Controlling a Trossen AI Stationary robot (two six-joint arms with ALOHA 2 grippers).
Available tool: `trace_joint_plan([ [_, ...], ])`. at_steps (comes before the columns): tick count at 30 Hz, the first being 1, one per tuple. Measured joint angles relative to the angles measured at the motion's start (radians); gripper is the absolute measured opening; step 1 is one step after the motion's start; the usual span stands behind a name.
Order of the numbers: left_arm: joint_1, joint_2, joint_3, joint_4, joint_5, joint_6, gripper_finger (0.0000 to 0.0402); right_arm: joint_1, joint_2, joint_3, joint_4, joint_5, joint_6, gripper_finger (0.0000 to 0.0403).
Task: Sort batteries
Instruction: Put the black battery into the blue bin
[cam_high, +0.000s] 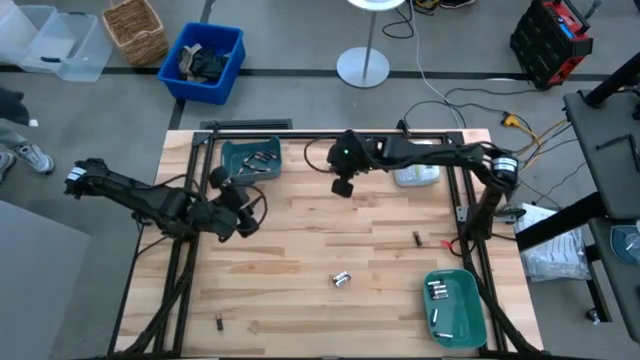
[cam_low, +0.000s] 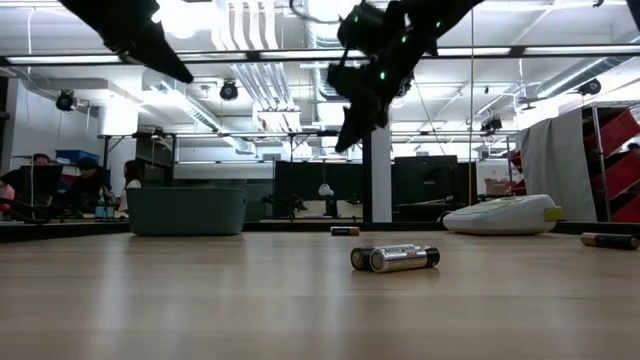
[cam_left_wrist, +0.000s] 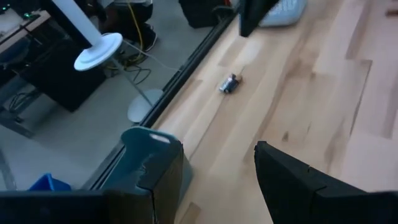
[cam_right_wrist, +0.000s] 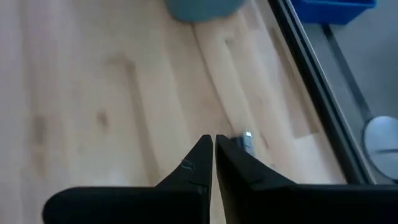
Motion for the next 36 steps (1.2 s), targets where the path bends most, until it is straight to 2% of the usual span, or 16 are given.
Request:
trace_joint_plan([
  [6,-0.005,-0.045,-0.038,-0.014,-0.041,0.004,0.0178,-0.030,0.076,0.003,0.022,0.000,-0.100,0.0013],
  [16,-0.007,-0.073,-0.046,-0.012,-0.043,0.001,0.0178,-0.030,0.173,0.003,0.021,0.015,-0.314,0.0023],
  [20,-0.007,-0.069,-0.046,-0.012,-0.043,0.001,0.0178,-0.030,0.183,0.003,0.049,0.035,-0.305,0.0058],
  [24,-0.007,-0.069,-0.046,-0.012,-0.042,0.001,0.0178,-0.038,0.193,0.003,0.064,0.135,-0.283,0.0101],
  [28,-0.007,-0.069,-0.048,-0.012,-0.042,0.005,0.0178,-0.057,0.208,0.003,0.060,0.139,-0.278,0.0133],
  [32,-0.007,-0.069,-0.048,-0.012,-0.042,0.005,0.0178,-0.068,0.227,0.003,0.057,0.137,-0.268,0.0145],
  [36,-0.007,-0.069,-0.049,-0.012,-0.042,0.005,0.0178,-0.073,0.235,0.005,0.062,0.107,-0.265,0.0140],
])
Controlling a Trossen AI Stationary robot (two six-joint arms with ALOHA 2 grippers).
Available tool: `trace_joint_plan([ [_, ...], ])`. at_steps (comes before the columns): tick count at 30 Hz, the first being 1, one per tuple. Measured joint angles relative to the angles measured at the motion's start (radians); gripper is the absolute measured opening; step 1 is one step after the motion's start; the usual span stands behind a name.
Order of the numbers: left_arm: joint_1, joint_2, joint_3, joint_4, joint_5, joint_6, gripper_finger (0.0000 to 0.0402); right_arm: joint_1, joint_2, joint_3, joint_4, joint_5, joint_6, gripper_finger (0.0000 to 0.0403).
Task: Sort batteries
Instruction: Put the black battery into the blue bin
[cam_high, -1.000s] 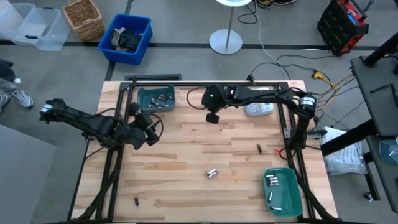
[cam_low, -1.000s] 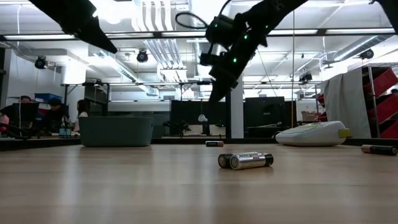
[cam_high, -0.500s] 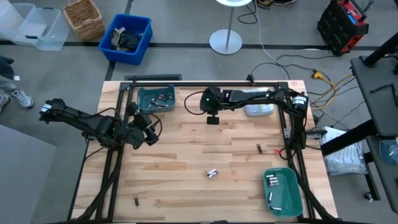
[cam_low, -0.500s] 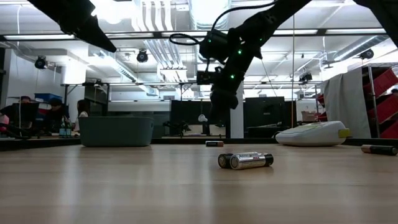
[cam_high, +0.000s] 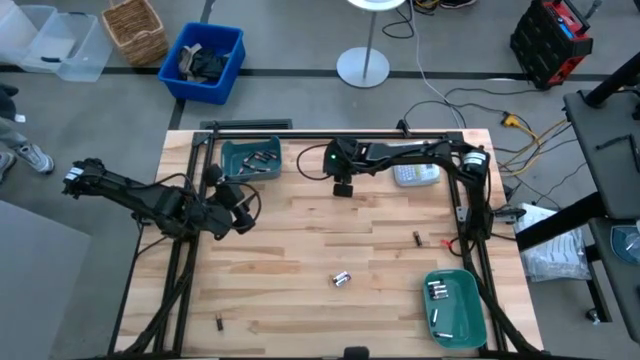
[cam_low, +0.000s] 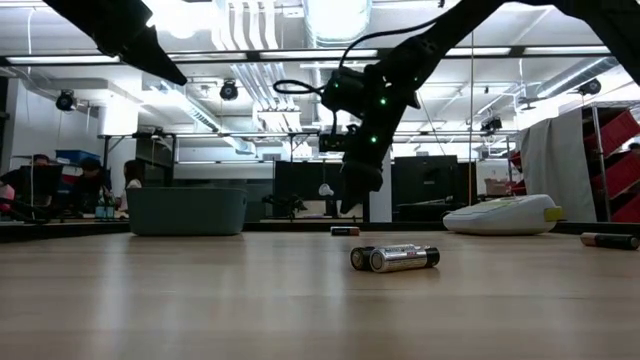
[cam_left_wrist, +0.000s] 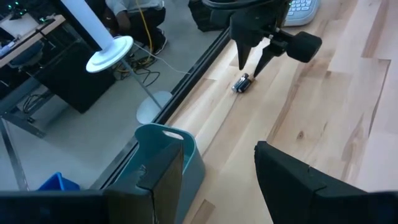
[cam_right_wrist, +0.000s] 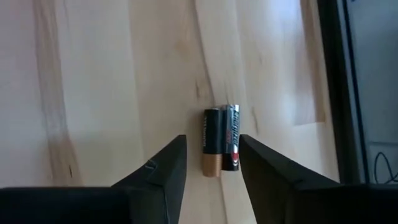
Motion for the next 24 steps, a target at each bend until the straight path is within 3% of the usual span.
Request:
trace_joint_plan([
  [11,0.000,0.000,-0.001,0.000,0.000,0.000,0.0178,-0.014,0.015,0.000,-0.004,-0.006,0.056,0.0118],
  [14,0.000,0.000,-0.001,0.000,0.000,0.000,0.0178,-0.030,0.015,0.000,-0.007,-0.054,0.106,0.0116],
  [24,0.000,0.000,-0.001,0.000,0.001,0.000,0.0178,-0.056,0.014,0.013,-0.098,-0.107,0.221,0.0139],
])
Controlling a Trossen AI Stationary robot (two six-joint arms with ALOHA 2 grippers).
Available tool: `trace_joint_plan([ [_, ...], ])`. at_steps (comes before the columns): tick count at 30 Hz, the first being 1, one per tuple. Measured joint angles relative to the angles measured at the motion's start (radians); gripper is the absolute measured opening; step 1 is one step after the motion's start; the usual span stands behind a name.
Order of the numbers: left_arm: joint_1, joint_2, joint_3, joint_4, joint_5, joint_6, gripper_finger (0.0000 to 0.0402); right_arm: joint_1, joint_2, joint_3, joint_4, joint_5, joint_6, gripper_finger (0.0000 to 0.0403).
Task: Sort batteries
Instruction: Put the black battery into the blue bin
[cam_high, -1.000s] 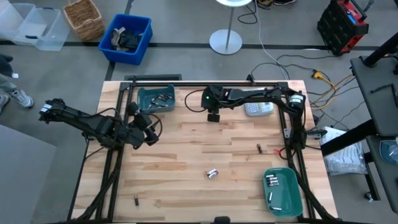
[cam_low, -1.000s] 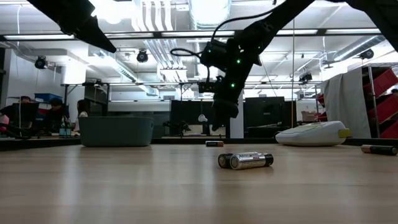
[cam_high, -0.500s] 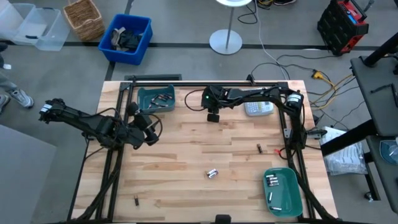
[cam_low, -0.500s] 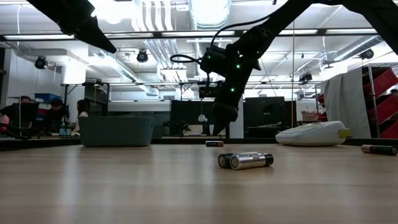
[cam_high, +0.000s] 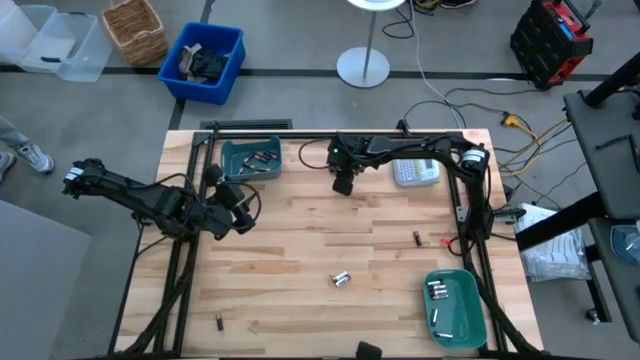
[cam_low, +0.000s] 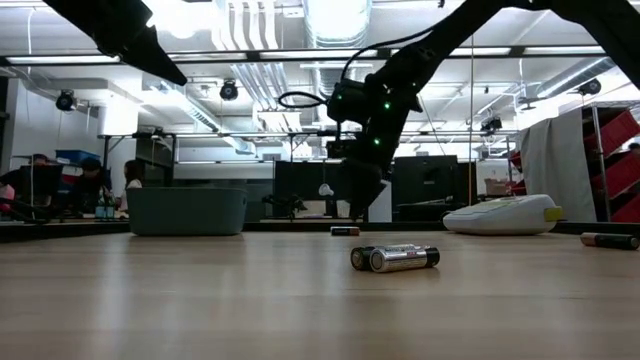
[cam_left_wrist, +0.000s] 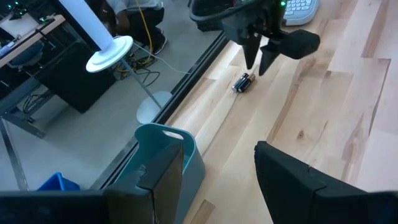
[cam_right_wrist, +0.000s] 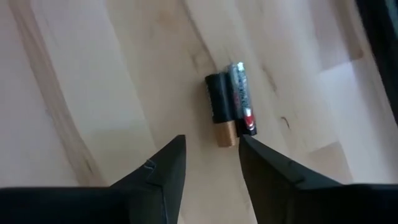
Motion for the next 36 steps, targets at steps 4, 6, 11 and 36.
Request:
trace_joint_plan([
  [4,0.000,0.000,0.000,0.000,0.000,0.000,0.0178,0.004,-0.001,0.049,-0.045,-0.017,0.086,0.0149],
  [6,0.000,0.000,0.000,0.000,0.000,0.000,0.0178,0.010,-0.002,0.084,-0.050,-0.019,0.091,0.0153],
  [11,0.000,0.000,0.000,0.000,0.000,0.000,0.0178,0.024,-0.005,0.160,-0.049,-0.020,0.146,0.0157],
  [36,0.000,0.000,0.000,0.001,0.000,-0.005,0.0178,-0.125,0.200,0.367,-0.315,-0.173,0.855,0.0111],
])
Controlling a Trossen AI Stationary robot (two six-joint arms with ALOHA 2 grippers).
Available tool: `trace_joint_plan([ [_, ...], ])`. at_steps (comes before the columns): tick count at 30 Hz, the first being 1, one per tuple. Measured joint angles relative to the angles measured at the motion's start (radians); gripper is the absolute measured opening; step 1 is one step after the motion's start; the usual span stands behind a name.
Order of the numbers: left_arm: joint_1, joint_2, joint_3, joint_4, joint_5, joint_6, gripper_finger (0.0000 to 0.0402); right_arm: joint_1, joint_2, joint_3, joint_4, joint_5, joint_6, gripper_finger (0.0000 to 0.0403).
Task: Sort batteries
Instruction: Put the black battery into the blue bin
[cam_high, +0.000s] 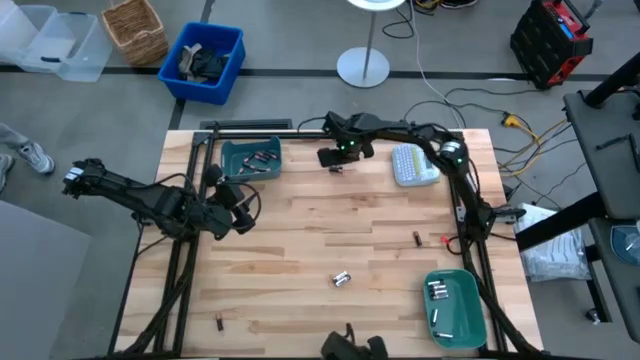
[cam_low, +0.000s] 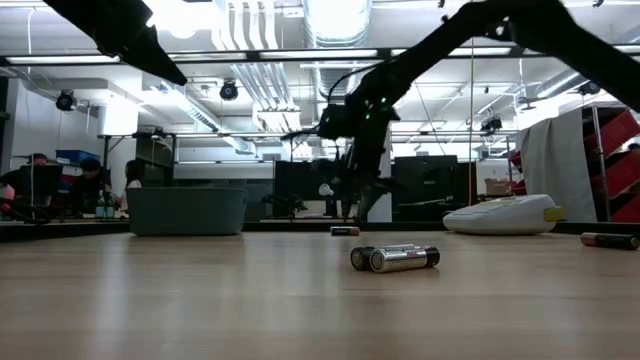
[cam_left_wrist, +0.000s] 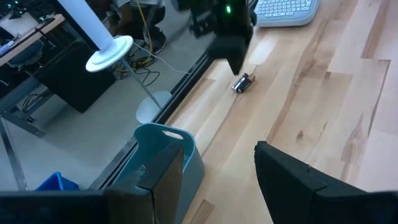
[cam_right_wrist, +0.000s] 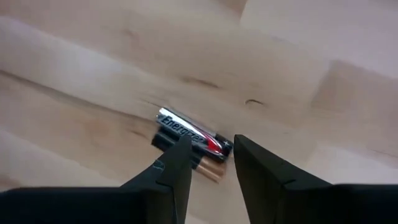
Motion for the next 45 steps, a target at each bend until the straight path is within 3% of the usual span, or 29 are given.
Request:
trace_joint_plan([
  [9,0.000,0.000,0.000,0.000,0.000,0.000,0.0178,0.030,0.085,0.131,-0.057,0.004,-0.022,0.0099],
  [29,0.000,0.000,0.000,-0.001,0.001,0.001,0.0178,0.048,0.085,0.140,-0.088,0.031,-0.035,0.0068],
  [45,0.000,0.000,0.000,-0.001,0.037,0.000,0.0178,0.034,0.086,0.140,-0.107,0.029,-0.043,0.0098],
])
